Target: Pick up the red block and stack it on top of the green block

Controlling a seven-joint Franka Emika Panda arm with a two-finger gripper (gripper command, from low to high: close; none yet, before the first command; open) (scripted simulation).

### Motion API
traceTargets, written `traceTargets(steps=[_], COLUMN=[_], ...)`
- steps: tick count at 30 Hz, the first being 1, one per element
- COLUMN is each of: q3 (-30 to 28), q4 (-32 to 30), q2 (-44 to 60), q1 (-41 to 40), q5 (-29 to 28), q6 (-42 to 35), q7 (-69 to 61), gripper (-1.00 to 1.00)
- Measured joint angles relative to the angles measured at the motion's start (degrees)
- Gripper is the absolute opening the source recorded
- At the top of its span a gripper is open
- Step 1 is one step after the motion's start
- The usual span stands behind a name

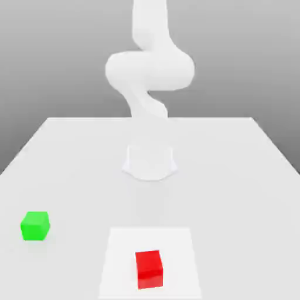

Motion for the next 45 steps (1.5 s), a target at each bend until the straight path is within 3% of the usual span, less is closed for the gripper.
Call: traceTargets(steps=[22, 28, 29, 36, 41, 45], q3=[-2.0, -1.3, -1.2, -1.1, -1.5, -4.5], q4=[-12.6, -12.2, -11.9, -11.9, -13.3, -14.6], q2=[46.0, 58.5, 60.0, 60.0, 51.1, 47.7], q1=[1.9, 1.4, 1.2, 1.2, 1.3, -3.0], q5=[1.0, 1.7, 1.9, 1.9, 0.8, 0.2], q6=[20.1, 29.2, 30.5, 30.5, 22.9, 20.9], q7=[-8.6, -9.7, -9.8, -9.8, -9.1, -17.1], gripper=[0.00, 0.00, -1.00, -1.00, -1.00, -1.00])
